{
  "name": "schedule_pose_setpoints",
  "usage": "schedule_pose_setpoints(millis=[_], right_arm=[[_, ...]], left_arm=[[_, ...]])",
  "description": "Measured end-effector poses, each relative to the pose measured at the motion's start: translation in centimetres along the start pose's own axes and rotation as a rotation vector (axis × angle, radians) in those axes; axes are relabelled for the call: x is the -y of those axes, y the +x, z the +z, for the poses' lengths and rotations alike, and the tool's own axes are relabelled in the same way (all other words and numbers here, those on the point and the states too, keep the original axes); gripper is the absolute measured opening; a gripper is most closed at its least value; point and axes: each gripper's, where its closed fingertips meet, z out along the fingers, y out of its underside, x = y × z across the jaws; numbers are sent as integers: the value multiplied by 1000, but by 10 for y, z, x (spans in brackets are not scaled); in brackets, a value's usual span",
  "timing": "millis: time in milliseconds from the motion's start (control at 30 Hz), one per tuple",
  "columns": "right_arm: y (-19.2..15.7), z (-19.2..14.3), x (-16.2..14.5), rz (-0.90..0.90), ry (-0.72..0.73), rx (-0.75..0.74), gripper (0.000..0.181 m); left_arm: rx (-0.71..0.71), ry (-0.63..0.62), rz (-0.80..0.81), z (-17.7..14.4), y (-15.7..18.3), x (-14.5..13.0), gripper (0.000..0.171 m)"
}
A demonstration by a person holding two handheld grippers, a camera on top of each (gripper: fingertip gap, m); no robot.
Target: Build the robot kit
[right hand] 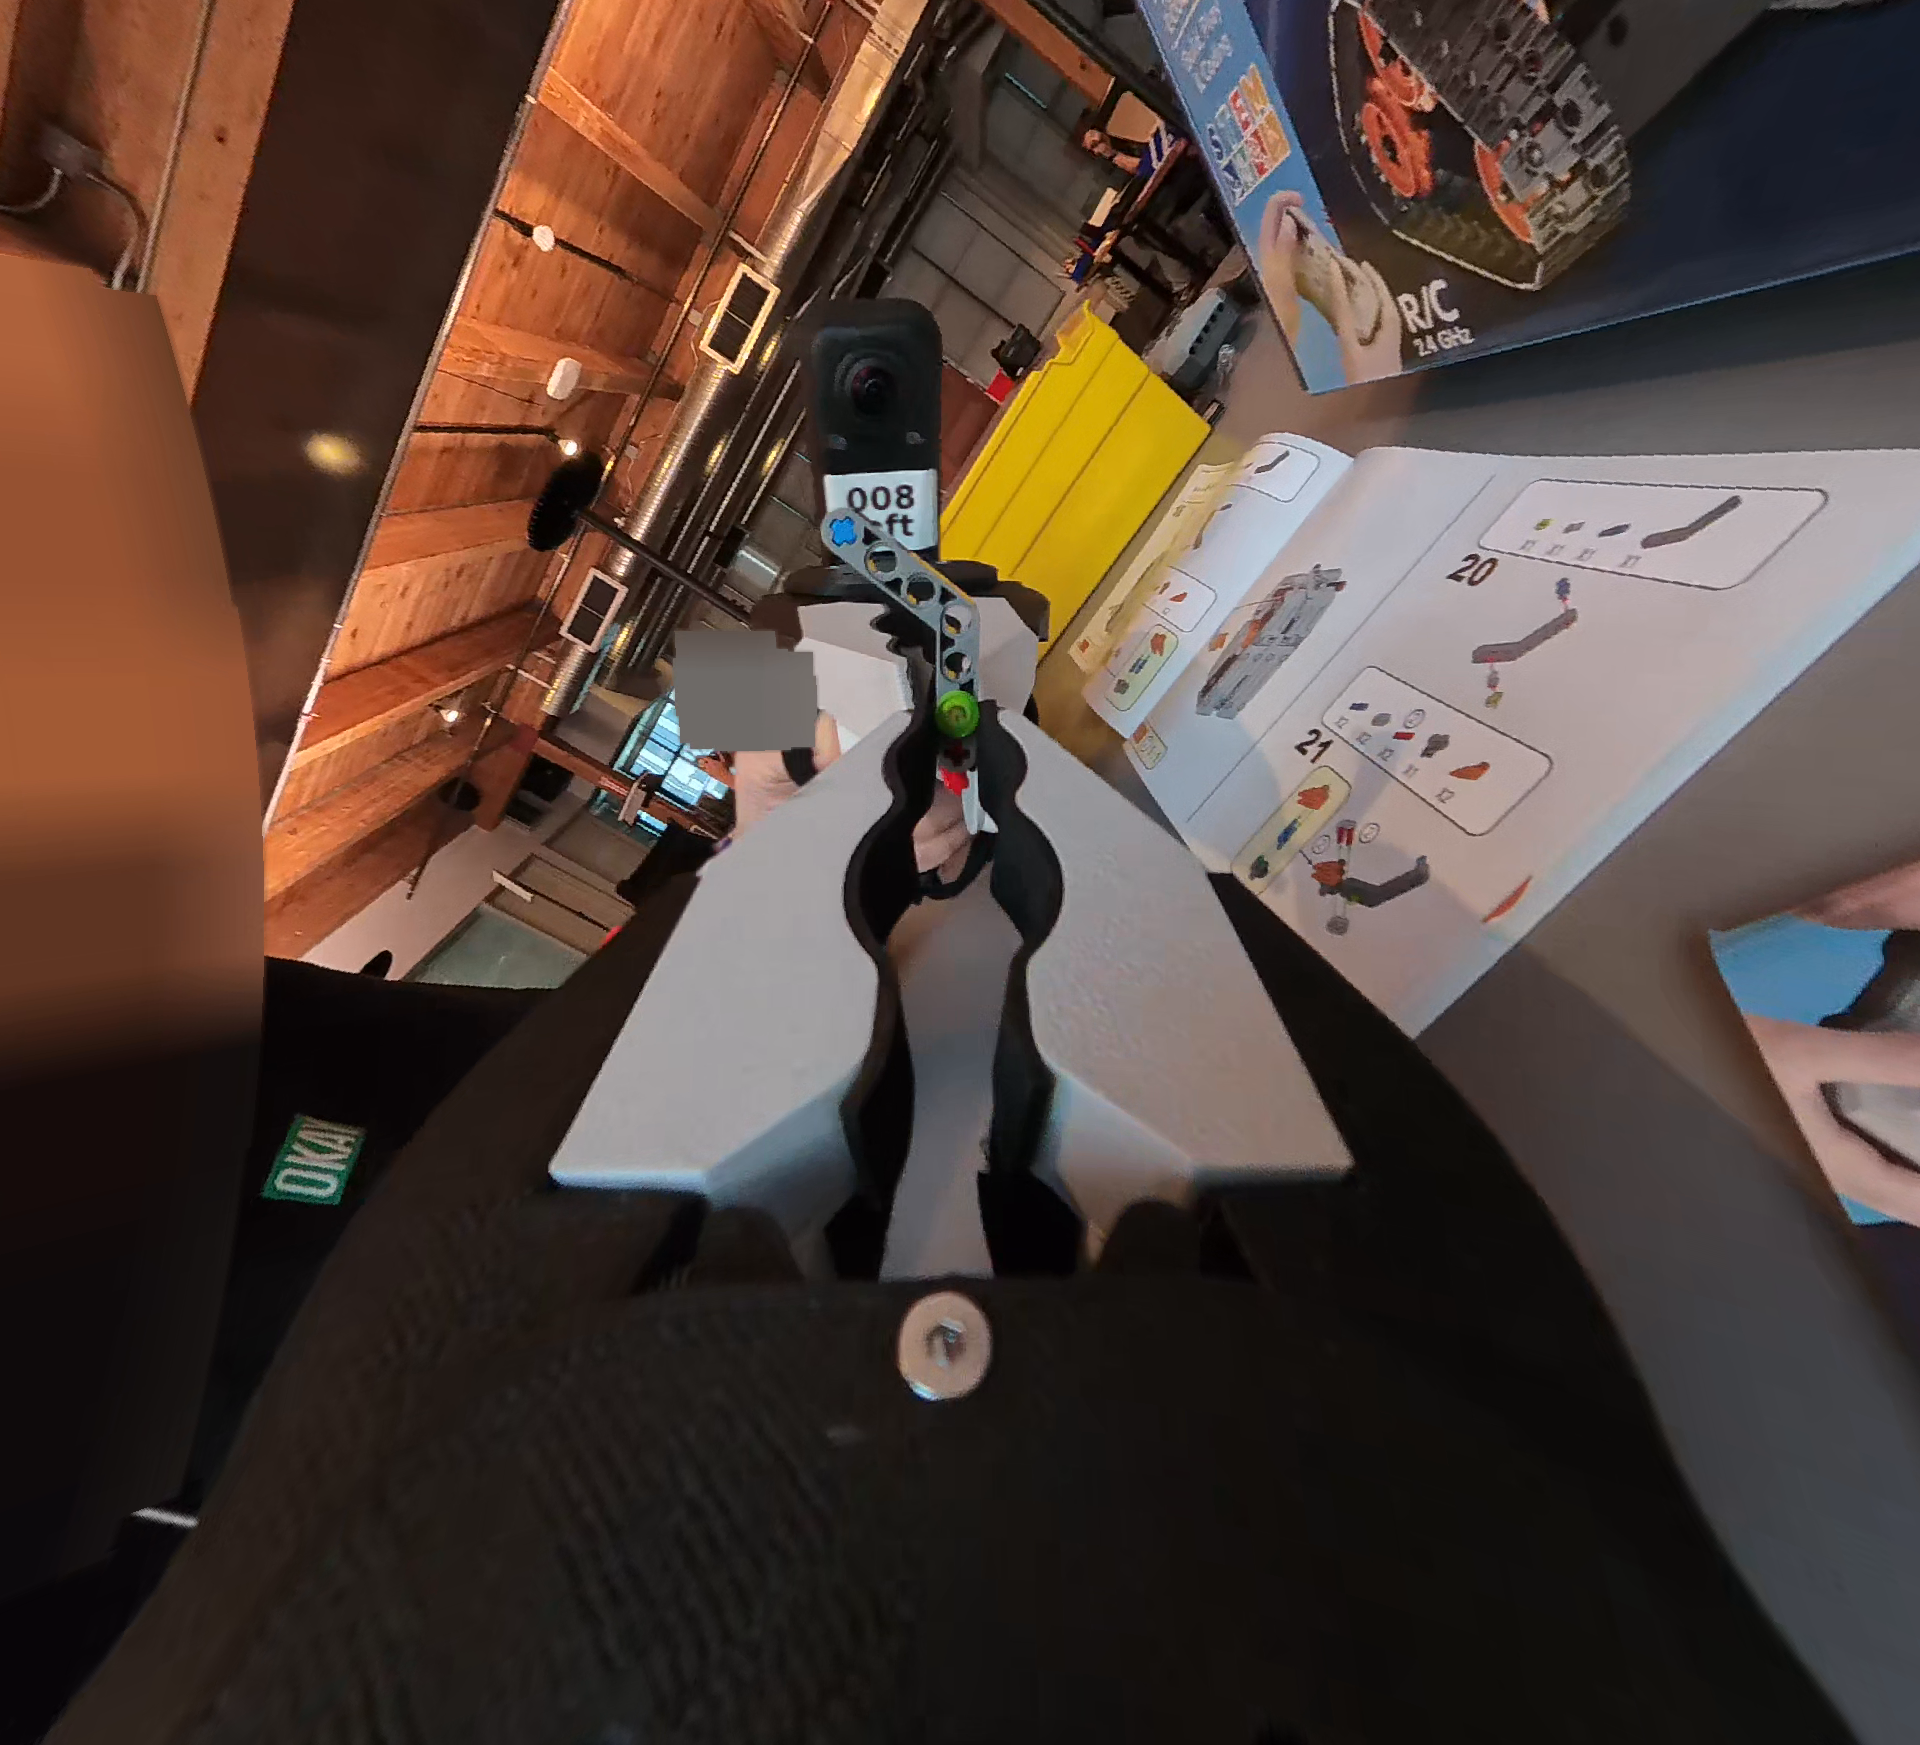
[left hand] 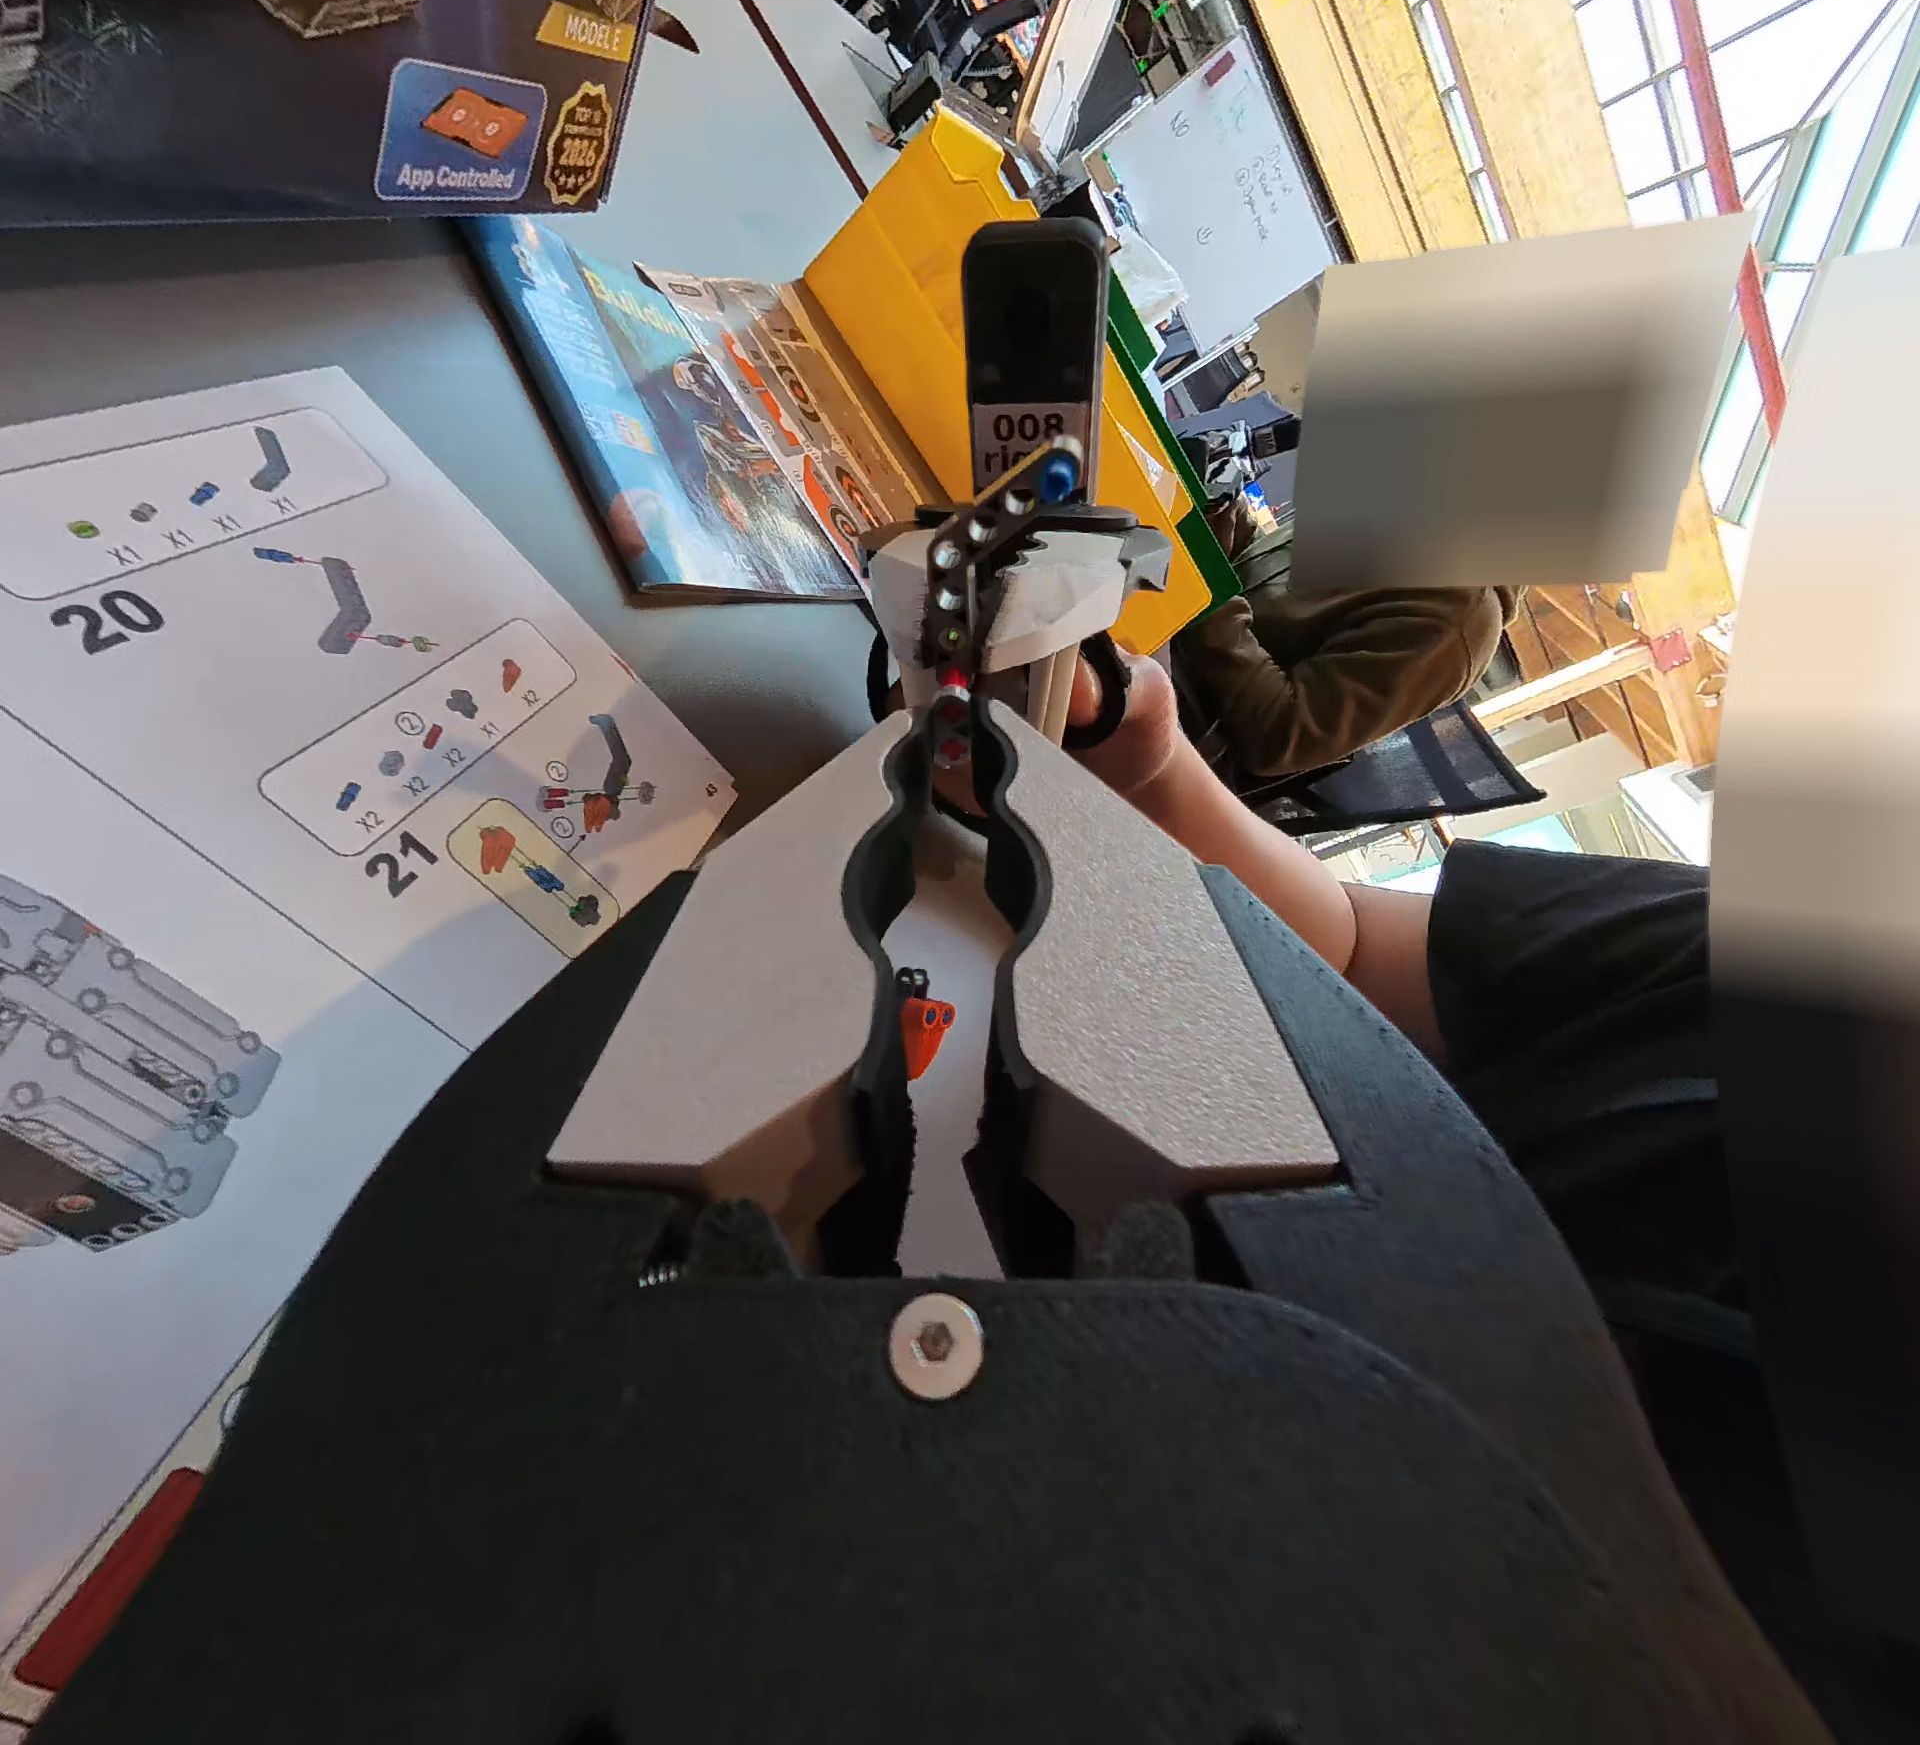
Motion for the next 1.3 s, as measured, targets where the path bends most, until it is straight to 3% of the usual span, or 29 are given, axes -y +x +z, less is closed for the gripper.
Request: schedule_pose_setpoints(millis=[167, 500, 700, 967, 1300], right_arm=[[-14, -1, 2, 126, 14, 157, 8], [-2, 0, 0, -16, -9, 2, 8], [-17, -1, 2, 130, 10, 171, 8], [-12, -1, 3, 46, 9, 88, 8], [-15, -3, 10, 91, 59, 132, 7]], left_arm=[[-113, 16, -38, 0, 14, 2, 5], [-8, 3, 25, 2, 2, 0, 4], [-114, 15, 1, 1, 17, 2, 5], [-85, 17, 15, 2, 12, 3, 5], [-95, 76, 63, 7, 16, 10, 5]])
